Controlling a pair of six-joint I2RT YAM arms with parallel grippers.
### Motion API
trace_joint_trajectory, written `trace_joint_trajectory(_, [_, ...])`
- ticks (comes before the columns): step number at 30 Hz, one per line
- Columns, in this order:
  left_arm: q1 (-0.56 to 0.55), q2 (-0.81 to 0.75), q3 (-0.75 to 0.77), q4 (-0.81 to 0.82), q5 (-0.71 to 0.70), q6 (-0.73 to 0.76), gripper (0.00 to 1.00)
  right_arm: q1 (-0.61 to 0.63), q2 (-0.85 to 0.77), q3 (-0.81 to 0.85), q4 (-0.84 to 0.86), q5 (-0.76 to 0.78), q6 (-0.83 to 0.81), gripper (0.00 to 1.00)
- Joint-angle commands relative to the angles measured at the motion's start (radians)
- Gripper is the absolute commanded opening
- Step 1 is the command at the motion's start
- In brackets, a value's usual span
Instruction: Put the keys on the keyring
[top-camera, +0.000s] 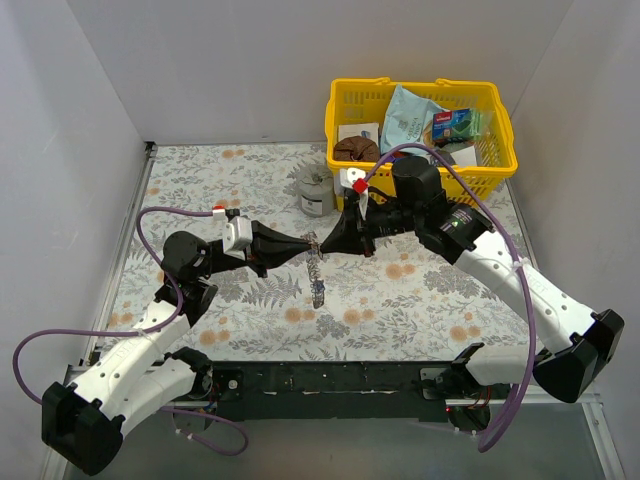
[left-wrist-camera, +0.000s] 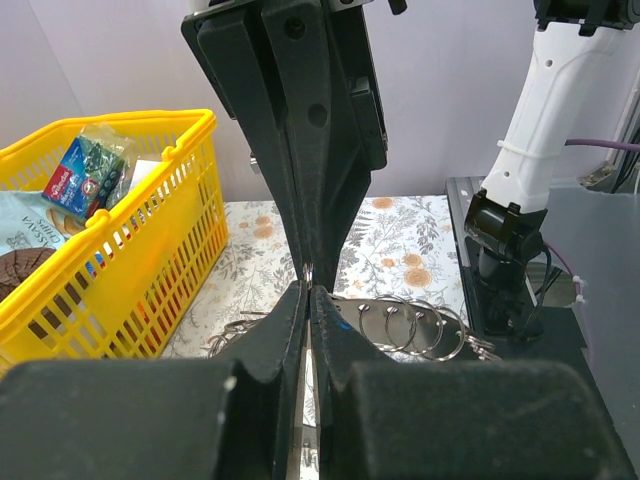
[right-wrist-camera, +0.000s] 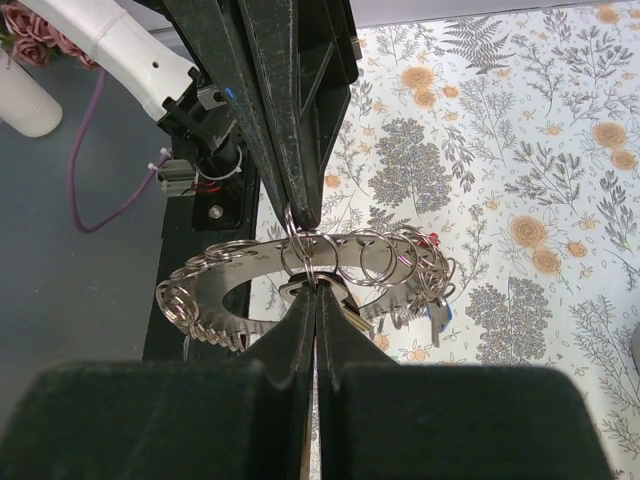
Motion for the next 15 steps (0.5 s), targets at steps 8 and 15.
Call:
trace_joint_trajectory(8, [-0.004,-0.003,0.004,0.090,0.047,-0.025,0.00,-0.004,0.042,-0.013,0.028,-0.051,-0.023,0.01])
trace_joint_trajectory(15, [-0.004,0.003,0.006,0.120,0.088,-0.038,0.00,-0.003,0.063,-0.012,0.031,-0.067,-0.037,0.01])
